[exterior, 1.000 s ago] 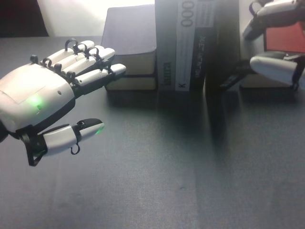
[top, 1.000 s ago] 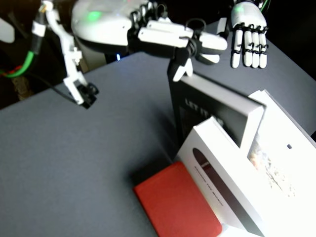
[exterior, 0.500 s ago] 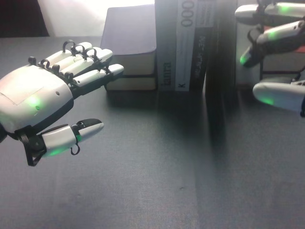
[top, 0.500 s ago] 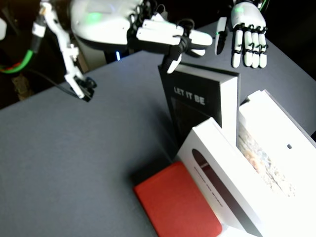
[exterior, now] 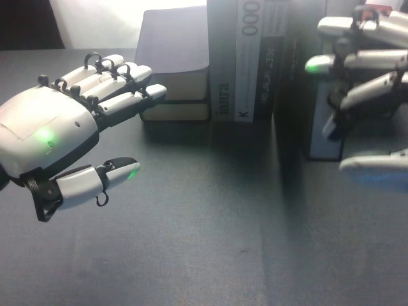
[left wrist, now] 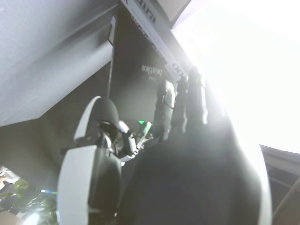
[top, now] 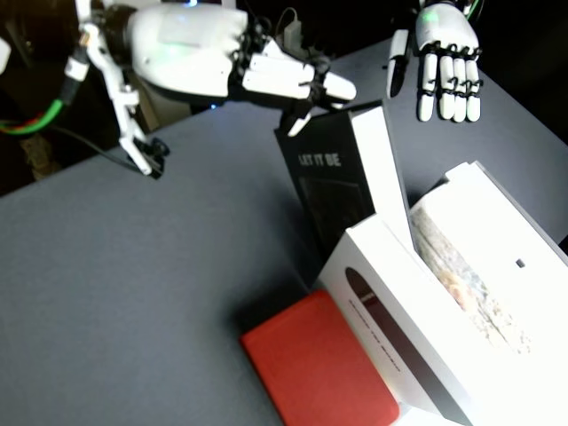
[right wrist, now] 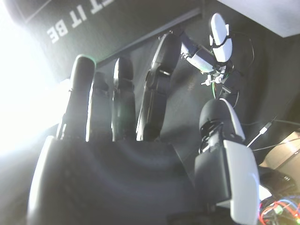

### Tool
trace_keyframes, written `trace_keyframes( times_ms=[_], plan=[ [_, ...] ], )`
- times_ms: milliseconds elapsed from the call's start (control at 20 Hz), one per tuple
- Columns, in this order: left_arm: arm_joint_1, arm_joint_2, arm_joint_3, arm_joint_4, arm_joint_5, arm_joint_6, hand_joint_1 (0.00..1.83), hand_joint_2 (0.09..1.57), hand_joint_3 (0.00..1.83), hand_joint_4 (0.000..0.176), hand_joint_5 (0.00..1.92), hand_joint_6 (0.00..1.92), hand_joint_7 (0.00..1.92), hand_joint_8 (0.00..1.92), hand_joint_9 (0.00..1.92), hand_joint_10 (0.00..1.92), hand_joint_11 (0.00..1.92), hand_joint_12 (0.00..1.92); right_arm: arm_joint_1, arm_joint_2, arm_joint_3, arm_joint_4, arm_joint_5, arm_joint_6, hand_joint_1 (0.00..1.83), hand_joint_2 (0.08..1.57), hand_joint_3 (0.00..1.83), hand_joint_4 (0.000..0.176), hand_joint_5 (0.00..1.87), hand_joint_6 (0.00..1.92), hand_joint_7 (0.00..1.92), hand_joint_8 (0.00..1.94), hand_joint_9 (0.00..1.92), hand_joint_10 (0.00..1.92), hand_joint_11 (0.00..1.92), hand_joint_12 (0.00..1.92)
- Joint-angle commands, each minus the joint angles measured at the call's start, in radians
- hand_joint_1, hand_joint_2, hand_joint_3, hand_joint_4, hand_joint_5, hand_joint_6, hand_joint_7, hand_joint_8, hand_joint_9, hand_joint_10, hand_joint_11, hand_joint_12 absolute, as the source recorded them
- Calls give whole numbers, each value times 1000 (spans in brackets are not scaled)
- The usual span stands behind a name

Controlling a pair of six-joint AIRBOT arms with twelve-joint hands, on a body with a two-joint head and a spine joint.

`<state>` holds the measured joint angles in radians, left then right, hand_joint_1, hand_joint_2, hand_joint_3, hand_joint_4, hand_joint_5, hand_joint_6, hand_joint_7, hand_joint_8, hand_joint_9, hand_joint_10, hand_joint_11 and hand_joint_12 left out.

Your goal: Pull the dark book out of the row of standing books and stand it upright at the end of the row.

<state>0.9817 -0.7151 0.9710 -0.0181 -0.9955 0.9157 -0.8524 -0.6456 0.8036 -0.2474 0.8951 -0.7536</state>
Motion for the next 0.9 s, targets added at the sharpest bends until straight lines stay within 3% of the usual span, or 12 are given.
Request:
trace_keyframes(
  times_ms=[0, 200, 300, 400, 550, 750, 850],
  plan=[
    [-8, 1, -5, -2, -127, 4, 523, 1388, 3, 0, 177, 1, 43, 2, 36, 2, 6, 3, 3, 0, 2, 25, 110, 14, 58, 1203, 4, 0, 920, 464, 417, 3, 0, 155, 0, 1921],
    [-8, 1, -5, -3, -127, 4, 537, 1385, 0, 0, 187, 4, 50, 4, 46, 6, 12, 6, -39, -8, 11, 14, 110, 58, 82, 1215, 5, 0, 890, 473, 431, 4, 0, 186, 0, 1921],
    [-8, 0, -5, -5, -127, 6, 525, 1390, 2, 0, 180, 0, 38, 0, 37, 1, 6, 6, -51, -22, 18, 7, 110, 80, 78, 1218, 1, 0, 959, 321, 424, 1, 0, 173, 0, 1921],
    [-8, 0, -6, -5, -128, 6, 512, 1392, 2, 0, 176, 1, 27, 0, 23, 0, 0, 0, -61, -38, 30, -4, 110, 114, 70, 1218, 1, 0, 966, 292, 432, 3, 0, 198, 0, 1921],
    [-8, 0, -6, -6, -130, 6, 558, 1384, 0, 0, 179, 1, 36, 3, 30, 4, 0, 0, -62, -43, 38, -22, 117, 148, 124, 1215, 0, 0, 917, 266, 495, 24, 0, 558, 0, 1921],
    [-6, 0, -6, -8, -130, 6, 467, 1403, 6, 0, 172, 1, 39, 4, 34, 4, 12, 7, -62, -3, 24, -24, 200, 151, 140, 1206, 0, 0, 856, 222, 509, 16, 0, 628, 0, 1921],
    [-5, 0, -6, -9, -131, 6, 434, 1410, 5, 0, 165, 0, 37, 2, 29, 1, 0, 0, -62, 15, 20, -17, 241, 150, 156, 1203, 0, 0, 744, 395, 482, 2, 0, 618, 0, 1914]
  ],
)
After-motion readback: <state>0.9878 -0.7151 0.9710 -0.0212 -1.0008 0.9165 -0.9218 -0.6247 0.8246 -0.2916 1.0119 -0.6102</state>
